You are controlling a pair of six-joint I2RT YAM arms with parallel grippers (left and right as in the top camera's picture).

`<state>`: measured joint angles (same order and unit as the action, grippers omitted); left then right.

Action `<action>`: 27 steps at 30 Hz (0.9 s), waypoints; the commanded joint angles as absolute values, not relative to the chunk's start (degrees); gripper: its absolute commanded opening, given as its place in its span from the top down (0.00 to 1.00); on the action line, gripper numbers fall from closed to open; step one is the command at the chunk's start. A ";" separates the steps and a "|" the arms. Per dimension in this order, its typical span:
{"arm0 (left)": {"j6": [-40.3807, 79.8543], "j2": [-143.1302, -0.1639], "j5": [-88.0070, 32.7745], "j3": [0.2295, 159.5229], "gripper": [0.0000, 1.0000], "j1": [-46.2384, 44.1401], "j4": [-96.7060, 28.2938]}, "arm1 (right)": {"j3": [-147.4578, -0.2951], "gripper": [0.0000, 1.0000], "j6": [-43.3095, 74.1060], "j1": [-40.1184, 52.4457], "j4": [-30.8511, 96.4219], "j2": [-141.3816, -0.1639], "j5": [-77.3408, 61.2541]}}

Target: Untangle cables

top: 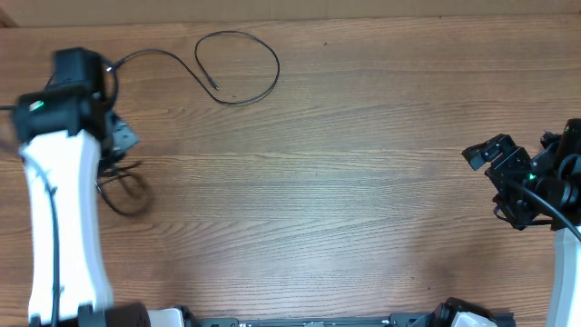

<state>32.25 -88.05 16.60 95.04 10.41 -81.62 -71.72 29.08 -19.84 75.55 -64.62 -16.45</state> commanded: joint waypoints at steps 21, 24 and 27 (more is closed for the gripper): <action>26.98 -83.15 18.17 61.80 0.96 13.26 -48.12 | -71.61 0.00 28.40 -19.94 75.18 -68.64 -16.08; 26.98 -83.15 19.31 56.34 0.94 13.26 -41.08 | -71.61 0.00 28.40 -19.94 74.89 -68.71 -16.08; 27.42 -83.15 19.03 52.03 0.74 13.26 -38.30 | -71.61 0.00 28.40 -19.94 74.83 -68.71 -16.08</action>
